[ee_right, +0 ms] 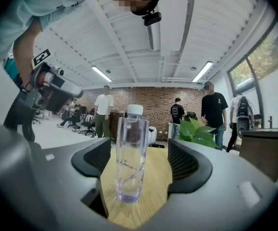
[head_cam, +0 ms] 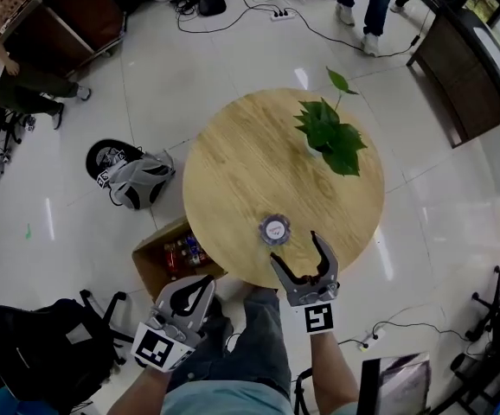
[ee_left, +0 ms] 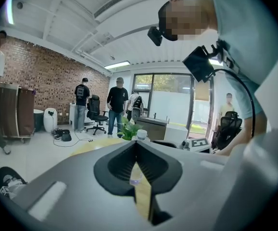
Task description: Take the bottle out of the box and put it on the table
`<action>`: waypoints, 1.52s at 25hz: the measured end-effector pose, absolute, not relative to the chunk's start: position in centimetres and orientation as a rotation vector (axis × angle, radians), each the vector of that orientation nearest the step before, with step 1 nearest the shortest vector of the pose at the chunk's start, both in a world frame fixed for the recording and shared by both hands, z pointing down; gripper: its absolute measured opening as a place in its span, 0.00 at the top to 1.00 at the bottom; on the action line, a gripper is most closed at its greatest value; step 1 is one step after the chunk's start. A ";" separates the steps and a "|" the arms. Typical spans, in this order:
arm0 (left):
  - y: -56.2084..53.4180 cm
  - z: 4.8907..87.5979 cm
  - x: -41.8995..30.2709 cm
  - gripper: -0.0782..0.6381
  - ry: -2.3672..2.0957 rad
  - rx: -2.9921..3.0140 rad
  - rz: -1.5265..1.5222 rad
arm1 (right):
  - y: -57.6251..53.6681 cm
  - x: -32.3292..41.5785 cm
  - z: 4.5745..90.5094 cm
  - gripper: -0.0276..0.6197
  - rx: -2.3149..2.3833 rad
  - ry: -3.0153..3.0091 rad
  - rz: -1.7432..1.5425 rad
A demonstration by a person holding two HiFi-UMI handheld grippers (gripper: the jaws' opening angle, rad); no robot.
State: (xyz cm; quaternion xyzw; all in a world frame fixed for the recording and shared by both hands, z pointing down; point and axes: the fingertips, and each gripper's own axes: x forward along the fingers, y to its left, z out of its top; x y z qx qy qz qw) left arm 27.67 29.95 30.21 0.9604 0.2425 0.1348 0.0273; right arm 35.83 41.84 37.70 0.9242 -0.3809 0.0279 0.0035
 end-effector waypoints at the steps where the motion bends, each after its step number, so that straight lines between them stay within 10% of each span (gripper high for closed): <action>1: 29.9 29.8 27.3 0.88 0.759 2.965 0.400 | 42.3 35.3 36.9 0.39 2.911 -1.174 0.076; 23: 20.7 16.4 5.7 0.88 1.042 2.870 -0.181 | 26.8 7.3 15.5 0.60 2.865 -1.022 -0.169; 38: 30.5 16.2 -8.1 0.88 1.018 2.995 -0.076 | 36.6 -5.6 13.7 0.75 2.932 -1.133 -0.255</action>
